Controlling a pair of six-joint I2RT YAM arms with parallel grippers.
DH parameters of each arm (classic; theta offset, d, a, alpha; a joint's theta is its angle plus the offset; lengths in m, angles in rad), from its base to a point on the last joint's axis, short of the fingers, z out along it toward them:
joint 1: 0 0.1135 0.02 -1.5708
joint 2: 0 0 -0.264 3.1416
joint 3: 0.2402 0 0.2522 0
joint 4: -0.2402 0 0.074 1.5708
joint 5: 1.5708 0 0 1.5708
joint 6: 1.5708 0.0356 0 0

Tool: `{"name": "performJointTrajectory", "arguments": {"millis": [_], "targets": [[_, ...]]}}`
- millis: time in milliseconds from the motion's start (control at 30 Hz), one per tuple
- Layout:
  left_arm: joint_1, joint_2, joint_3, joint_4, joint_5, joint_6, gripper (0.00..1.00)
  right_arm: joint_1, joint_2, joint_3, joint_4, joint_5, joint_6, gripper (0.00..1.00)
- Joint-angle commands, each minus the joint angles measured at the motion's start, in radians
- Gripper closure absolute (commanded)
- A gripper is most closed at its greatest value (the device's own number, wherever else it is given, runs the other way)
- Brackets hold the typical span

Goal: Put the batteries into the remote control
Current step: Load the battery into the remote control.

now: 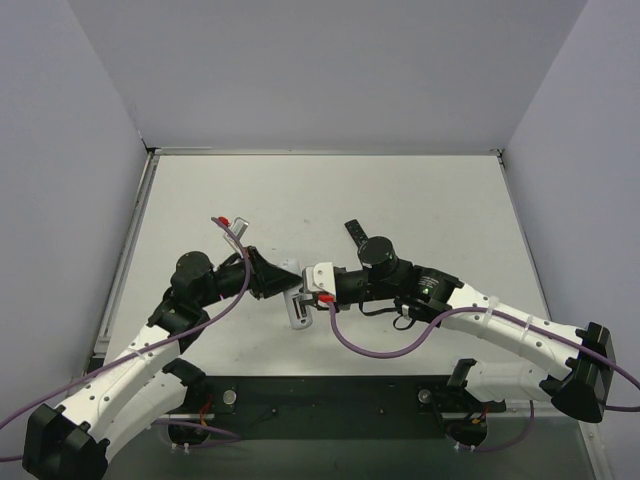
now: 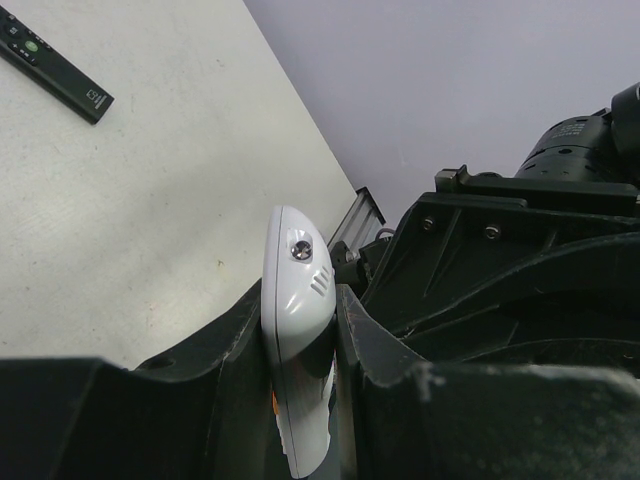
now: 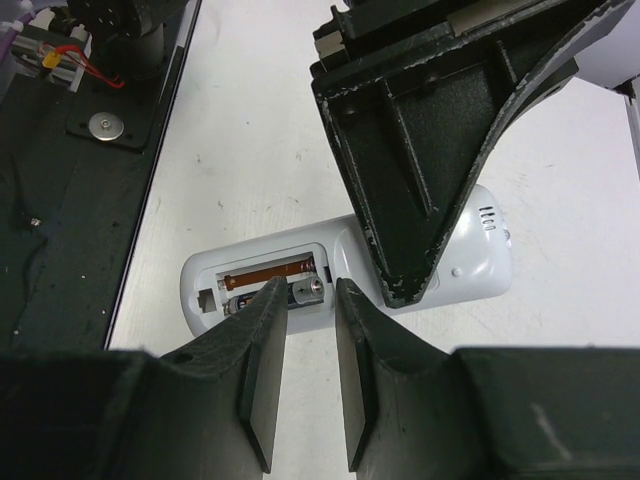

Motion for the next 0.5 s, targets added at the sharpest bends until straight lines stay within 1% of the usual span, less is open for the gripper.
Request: {"name": "performJointTrajectory", "arguments": {"millis": [0, 467], "targets": [[0.000, -0.003, 0.056, 0.054, 0.017, -0.003, 1.00, 0.013, -0.008, 0.040, 0.025, -0.048, -0.014, 0.78], [-0.008, 0.000, 0.063, 0.044, 0.019, 0.000, 1.00, 0.016, 0.015, 0.051, 0.039, -0.036, -0.016, 0.79]]}}
